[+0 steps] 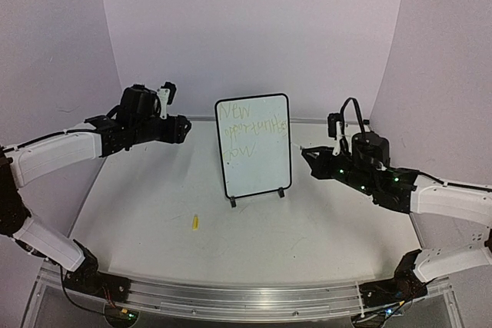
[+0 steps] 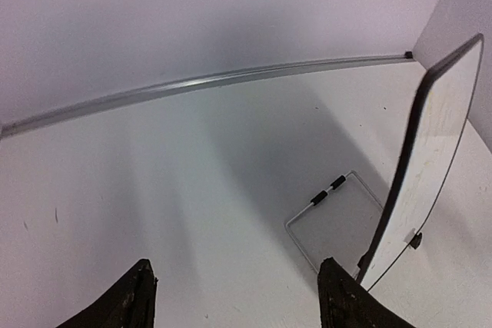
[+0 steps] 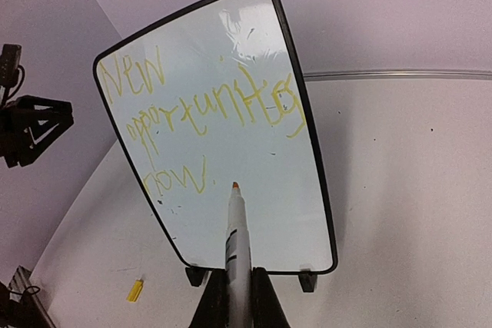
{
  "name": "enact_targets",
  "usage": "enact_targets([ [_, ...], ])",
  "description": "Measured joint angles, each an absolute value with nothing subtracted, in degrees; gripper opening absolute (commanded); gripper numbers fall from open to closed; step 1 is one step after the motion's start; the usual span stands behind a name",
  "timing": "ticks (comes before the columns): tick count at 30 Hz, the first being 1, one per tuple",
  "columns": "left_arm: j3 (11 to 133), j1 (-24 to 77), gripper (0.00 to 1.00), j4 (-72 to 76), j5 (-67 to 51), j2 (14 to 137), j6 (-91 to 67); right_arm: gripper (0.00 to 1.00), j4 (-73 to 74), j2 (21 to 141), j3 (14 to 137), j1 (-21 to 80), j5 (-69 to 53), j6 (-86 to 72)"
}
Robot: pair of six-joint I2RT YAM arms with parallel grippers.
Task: Write a sentence on the whiteboard
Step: Pick up the pen cap from the center of the board.
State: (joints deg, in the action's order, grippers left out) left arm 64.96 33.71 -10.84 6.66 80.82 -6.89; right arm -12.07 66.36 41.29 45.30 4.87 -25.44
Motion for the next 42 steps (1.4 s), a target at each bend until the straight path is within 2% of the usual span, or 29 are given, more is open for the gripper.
enact_targets([
  [10,48.5,34.9,0.70,-15.9,10.9,75.6,-32.7,0.00,-10.8,67.8,38.6,45.6,-1.8,-28.8],
  [14,44.9,39.1,0.70,-17.4,9.9,75.6,-37.1,0.00,-10.6,69.7,38.2,46.3,-3.9,-30.1],
  [19,42.3,42.7,0.64,-16.2,7.2,76.7,-41.3,0.00,-11.3,71.7,36.7,46.9,-6.0,-32.3],
  [26,40.5,48.3,0.63,-15.0,5.7,80.3,-45.1,0.00,-12.3,72.2,36.2,47.0,-7.6,-34.0],
  [30,40.5,49.6,0.59,-15.0,5.2,82.1,-45.2,0.00,-12.4,72.4,36.2,47.0,-8.2,-34.3],
  [37,40.5,51.4,0.42,-15.0,4.3,85.0,-45.6,0.00,-12.5,73.1,36.2,47.0,-8.5,-35.0],
  [42,40.5,52.2,0.36,-14.9,4.2,86.3,-45.3,0.00,-12.5,73.8,36.2,47.0,-8.7,-35.0],
])
